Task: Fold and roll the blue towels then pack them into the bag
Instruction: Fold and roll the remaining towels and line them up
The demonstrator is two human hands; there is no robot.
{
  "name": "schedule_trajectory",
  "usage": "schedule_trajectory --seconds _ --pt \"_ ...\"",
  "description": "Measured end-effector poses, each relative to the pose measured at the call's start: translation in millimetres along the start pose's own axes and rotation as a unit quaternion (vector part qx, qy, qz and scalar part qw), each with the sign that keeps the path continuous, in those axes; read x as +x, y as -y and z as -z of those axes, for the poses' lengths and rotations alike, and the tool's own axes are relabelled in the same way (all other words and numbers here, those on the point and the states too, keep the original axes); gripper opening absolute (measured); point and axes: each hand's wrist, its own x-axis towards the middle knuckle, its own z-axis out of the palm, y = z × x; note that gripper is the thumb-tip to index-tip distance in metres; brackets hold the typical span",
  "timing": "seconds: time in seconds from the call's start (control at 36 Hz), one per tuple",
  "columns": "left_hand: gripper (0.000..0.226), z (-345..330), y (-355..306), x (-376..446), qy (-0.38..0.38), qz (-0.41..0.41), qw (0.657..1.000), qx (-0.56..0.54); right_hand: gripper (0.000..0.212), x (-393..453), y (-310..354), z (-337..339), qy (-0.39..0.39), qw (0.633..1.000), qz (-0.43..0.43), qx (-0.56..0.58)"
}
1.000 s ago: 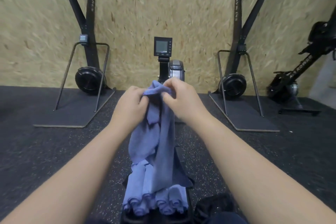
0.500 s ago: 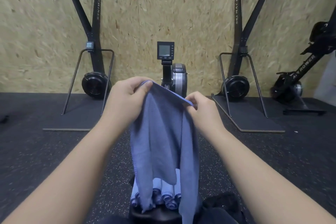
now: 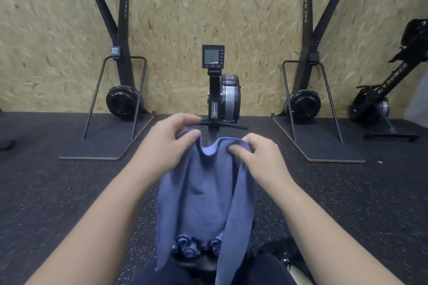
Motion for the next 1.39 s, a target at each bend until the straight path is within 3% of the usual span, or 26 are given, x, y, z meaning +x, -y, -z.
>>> schedule_trajectory --seconds 0.11,0.19,0.33,0.56,0.81,0.94,1.08,1.17,1.28,1.39 --pt "0.049 -16.5 -1.6 -7.9 0.090 -0.025 0.995 0.033 0.021 -0.9 11.9 -5.1 0.036 0.999 0.036 -0.007" --pt "0.049 -27.8 0.0 -13.3 0.094 -0.021 0.993 0.066 0.015 -3.1 17.2 -8.7 0.066 0.996 0.061 -0.029" --pt "0.015 -42.4 7.7 -15.3 0.018 -0.002 0.999 0.046 0.015 -7.0 18.1 -12.9 0.088 0.993 0.079 -0.030" --pt "0.015 -53.3 10.9 -26.8 -0.029 0.043 0.995 -0.089 0.013 -16.7 0.1 -17.9 0.054 0.998 0.018 0.021" --pt "0.027 -35.7 5.4 -35.4 -0.140 0.043 0.972 -0.184 0.014 -36.6 -18.4 -14.6 0.024 0.998 -0.041 0.028" --pt "0.024 -28.7 6.2 -46.5 -0.227 0.049 0.946 -0.225 0.024 -48.1 -29.6 -8.9 0.024 0.997 -0.070 0.014" --pt "0.019 -23.0 13.2 -53.7 -0.289 0.114 0.907 -0.284 0.031 -61.0 -35.6 -0.8 0.017 0.997 -0.080 0.002" --pt "0.015 -19.5 17.9 -58.5 -0.271 0.152 0.904 -0.295 0.025 -70.0 -29.4 4.6 0.024 0.996 -0.068 0.061" --pt "0.015 -19.9 26.9 -66.3 -0.219 0.174 0.932 -0.231 0.020 -75.8 -11.7 9.6 0.043 0.989 -0.051 0.130" --pt "0.021 -27.5 22.8 -80.3 -0.179 0.146 0.957 -0.175 0.009 -80.1 -10.8 -3.6 0.101 0.994 -0.025 0.016"
